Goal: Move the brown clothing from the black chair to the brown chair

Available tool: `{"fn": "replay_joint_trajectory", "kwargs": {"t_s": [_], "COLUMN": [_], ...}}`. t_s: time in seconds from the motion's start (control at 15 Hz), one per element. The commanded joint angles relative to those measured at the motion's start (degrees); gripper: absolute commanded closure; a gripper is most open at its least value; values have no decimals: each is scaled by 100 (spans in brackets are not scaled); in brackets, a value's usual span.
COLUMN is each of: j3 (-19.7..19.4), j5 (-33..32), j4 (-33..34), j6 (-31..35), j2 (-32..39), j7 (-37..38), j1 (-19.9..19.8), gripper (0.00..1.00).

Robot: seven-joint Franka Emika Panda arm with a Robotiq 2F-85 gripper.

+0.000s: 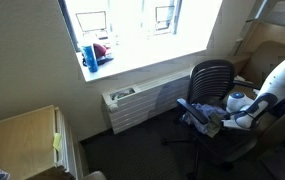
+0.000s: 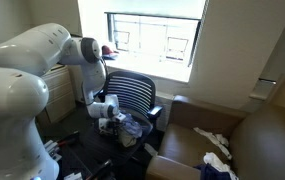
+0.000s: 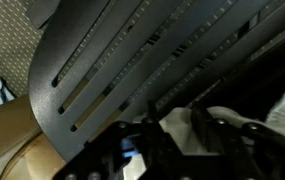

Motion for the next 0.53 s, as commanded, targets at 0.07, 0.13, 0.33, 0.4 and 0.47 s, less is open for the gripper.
{"fn": "replay_joint_trajectory", "kwargs": {"t_s": [0.07,0.13,0.33,0.4,0.47], "j3": [-494,-698,-1582,-1926,-2409], "j5": [136,98,5,-4,12], "j4": [-209,-360,-800,-932,-1083], "j6": [-27,187,511,587,621], "j2": [-724,-904,-1494,-1676,-1833], "j7": [215,299,713,866,1130], "j1": [558,758,1650,1988,2438], "gripper": [96,98,100,100,100]}}
